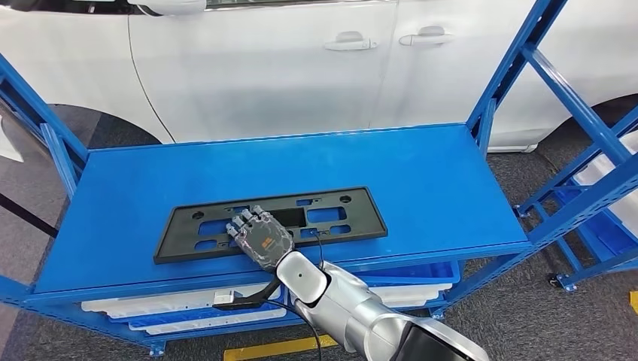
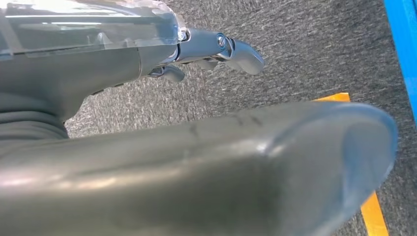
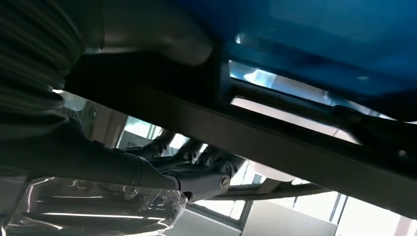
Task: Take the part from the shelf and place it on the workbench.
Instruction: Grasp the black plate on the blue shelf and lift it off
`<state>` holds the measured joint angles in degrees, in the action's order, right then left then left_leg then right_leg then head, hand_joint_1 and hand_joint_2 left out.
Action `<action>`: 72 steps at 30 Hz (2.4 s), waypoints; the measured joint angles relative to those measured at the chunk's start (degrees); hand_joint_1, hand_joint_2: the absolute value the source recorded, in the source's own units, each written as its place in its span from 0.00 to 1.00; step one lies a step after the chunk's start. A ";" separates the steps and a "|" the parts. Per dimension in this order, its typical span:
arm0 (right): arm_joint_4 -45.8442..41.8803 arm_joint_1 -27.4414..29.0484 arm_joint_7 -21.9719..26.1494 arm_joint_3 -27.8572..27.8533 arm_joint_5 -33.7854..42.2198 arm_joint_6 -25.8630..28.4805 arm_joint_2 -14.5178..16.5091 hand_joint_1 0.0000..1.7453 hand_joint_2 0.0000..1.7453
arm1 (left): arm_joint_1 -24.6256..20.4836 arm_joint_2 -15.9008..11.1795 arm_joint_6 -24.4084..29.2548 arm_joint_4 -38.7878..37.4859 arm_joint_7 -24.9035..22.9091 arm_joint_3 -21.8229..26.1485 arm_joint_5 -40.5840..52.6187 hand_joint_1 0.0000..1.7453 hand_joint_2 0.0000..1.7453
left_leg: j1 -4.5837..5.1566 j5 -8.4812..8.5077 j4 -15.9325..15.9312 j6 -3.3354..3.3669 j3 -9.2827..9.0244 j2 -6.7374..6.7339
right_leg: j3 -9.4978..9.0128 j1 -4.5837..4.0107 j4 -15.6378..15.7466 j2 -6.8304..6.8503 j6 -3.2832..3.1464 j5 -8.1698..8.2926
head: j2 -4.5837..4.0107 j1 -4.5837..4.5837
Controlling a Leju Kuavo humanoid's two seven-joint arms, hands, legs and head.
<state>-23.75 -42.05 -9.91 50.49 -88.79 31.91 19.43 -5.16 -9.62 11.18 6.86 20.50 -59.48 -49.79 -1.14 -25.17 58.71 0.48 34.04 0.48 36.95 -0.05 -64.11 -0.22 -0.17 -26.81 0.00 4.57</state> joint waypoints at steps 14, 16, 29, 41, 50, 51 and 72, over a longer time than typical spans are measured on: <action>1.99 -0.91 -1.02 -0.02 -0.15 -1.98 0.03 1.00 1.00 | -0.05 -0.25 -1.67 -0.02 2.58 -0.37 0.00 0.00 0.00 | -0.30 -4.03 10.85 -2.94 4.79 -0.20 | -3.37 0.17 6.42 0.30 -1.66 1.52 | 0.00 0.02; 2.05 -0.99 -0.92 -0.07 -0.15 -2.09 0.03 1.00 1.00 | -0.09 -0.28 -2.25 -0.02 4.54 -0.42 0.00 0.00 0.50 | -0.45 -1.04 3.48 -2.87 1.22 -0.15 | -3.32 0.12 5.72 0.18 -1.14 1.01 | 0.00 0.01; 2.42 -1.33 -0.13 -1.62 0.24 -2.19 -0.09 1.00 1.00 | -0.16 -0.28 -3.54 -0.09 8.48 -1.12 0.00 0.00 1.00 | -0.30 -0.26 0.09 -0.06 -0.31 -0.20 | 3.13 0.44 -7.57 0.00 1.07 -3.60 | 0.00 0.00; -1.94 -0.46 15.08 -10.69 14.91 2.98 -0.13 1.00 1.00 | -0.19 -0.45 -4.96 -0.17 9.57 -1.66 0.00 0.00 1.00 | -0.24 -6.84 11.94 -2.68 4.91 -0.24 | -3.23 -0.04 6.32 0.11 -2.02 1.51 | 0.00 0.01; -28.18 5.88 41.29 -19.37 51.62 -2.36 -5.47 1.00 1.00 | -0.13 -0.63 -5.98 -0.17 11.63 -0.32 0.00 0.00 1.00 | 0.07 -0.80 0.23 -1.27 -1.02 0.02 | -3.64 -0.71 5.37 -0.21 -0.70 0.72 | 0.00 0.00; -33.76 7.35 42.99 -20.52 57.27 -5.41 -6.75 1.00 1.00 | -0.01 -0.62 -6.29 -0.17 11.98 -0.11 0.00 0.00 1.00 | 0.01 -0.70 0.16 -0.90 -1.02 0.03 | -3.67 -0.65 5.35 -0.17 -0.38 0.65 | 0.00 0.00; -90.96 19.95 42.19 -22.62 103.84 -47.29 -21.43 1.00 1.00 | 0.00 -0.02 -7.63 -0.17 14.73 4.44 0.04 0.00 1.00 | 0.26 -9.23 12.86 -1.94 4.08 -0.16 | -1.70 0.17 5.87 0.59 -1.63 2.58 | 0.00 0.01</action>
<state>-114.72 -22.10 32.29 27.87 15.05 -15.38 -2.00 -5.16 -9.64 3.55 6.69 35.23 -55.04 -49.75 -0.88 -34.40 71.57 -1.46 38.12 0.32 35.25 0.12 -58.24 0.37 -1.80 -24.23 0.00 4.58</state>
